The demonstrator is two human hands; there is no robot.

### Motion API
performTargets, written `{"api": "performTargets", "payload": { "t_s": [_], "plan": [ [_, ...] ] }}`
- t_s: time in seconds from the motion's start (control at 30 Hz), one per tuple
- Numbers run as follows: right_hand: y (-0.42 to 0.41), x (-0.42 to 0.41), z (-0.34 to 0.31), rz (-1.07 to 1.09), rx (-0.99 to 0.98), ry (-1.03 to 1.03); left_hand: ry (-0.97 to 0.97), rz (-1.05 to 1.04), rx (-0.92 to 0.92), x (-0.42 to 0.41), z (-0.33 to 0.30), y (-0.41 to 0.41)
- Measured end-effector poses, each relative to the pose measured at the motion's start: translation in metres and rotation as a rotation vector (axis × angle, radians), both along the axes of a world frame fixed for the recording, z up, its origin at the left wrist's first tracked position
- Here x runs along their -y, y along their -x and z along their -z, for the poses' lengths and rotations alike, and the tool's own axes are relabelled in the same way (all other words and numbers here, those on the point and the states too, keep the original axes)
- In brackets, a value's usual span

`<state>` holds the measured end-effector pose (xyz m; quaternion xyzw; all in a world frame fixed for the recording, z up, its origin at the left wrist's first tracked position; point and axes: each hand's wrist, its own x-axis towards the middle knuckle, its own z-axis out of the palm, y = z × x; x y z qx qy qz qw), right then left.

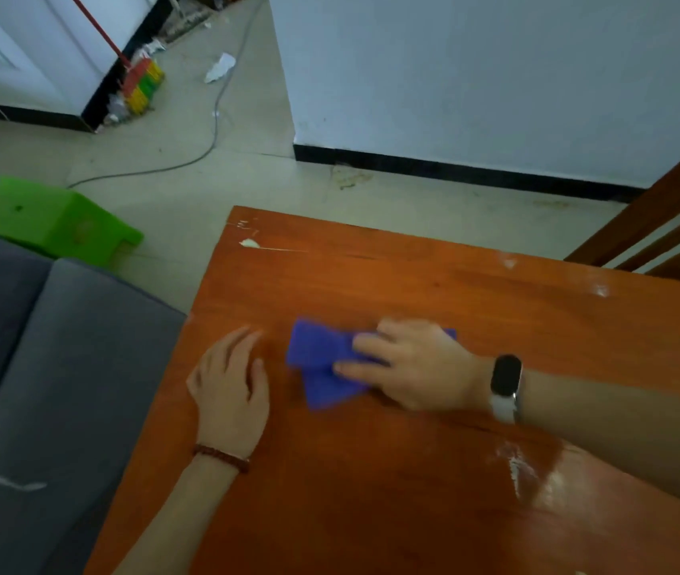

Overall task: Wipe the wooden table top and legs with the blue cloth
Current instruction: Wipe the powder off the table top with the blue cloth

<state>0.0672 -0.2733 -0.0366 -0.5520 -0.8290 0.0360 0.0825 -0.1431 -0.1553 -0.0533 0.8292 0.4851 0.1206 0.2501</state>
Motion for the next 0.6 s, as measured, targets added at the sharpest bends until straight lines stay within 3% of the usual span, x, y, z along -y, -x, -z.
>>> {"api": "performTargets", "payload": {
  "t_s": [0.07,0.1,0.13,0.2,0.23,0.27,0.33,0.4,0.47,0.53,0.57,0.6],
  "plan": [
    [0.005,-0.002,0.012,-0.258,0.150,0.055,-0.063,-0.078,-0.095,-0.024,-0.002,0.017],
    [-0.006,-0.019,0.014,-0.164,0.203,0.017,-0.034,-0.097,-0.184,-0.034,-0.001,0.025],
    [-0.020,-0.045,0.014,0.085,0.195,-0.026,0.018,-0.105,-0.269,-0.041,0.000,0.031],
    [-0.047,-0.098,0.008,0.781,0.038,-0.058,0.113,-0.084,-0.342,-0.049,0.005,0.041],
    [-0.050,-0.118,0.001,0.970,-0.040,-0.024,0.144,-0.054,-0.320,-0.050,0.006,0.043],
    [-0.040,-0.132,-0.005,1.008,-0.073,-0.019,0.172,-0.024,-0.276,-0.050,0.005,0.045],
    [0.005,-0.139,-0.013,0.687,-0.035,-0.077,0.283,-0.021,-0.095,-0.055,0.001,0.049],
    [0.057,-0.118,-0.006,0.107,0.036,-0.084,0.430,-0.095,0.132,-0.069,0.000,0.062],
    [0.092,-0.096,0.009,-0.369,0.088,0.021,0.424,-0.225,0.251,-0.092,0.003,0.080],
    [0.085,-0.114,0.020,-0.435,0.190,-0.011,0.368,-0.316,0.227,-0.112,0.007,0.100],
    [0.074,-0.137,0.020,-0.264,0.230,-0.030,0.348,-0.309,0.187,-0.116,0.007,0.106],
    [0.058,-0.164,0.019,0.042,0.218,-0.039,0.334,-0.267,0.158,-0.116,0.007,0.109]
  ]
}}
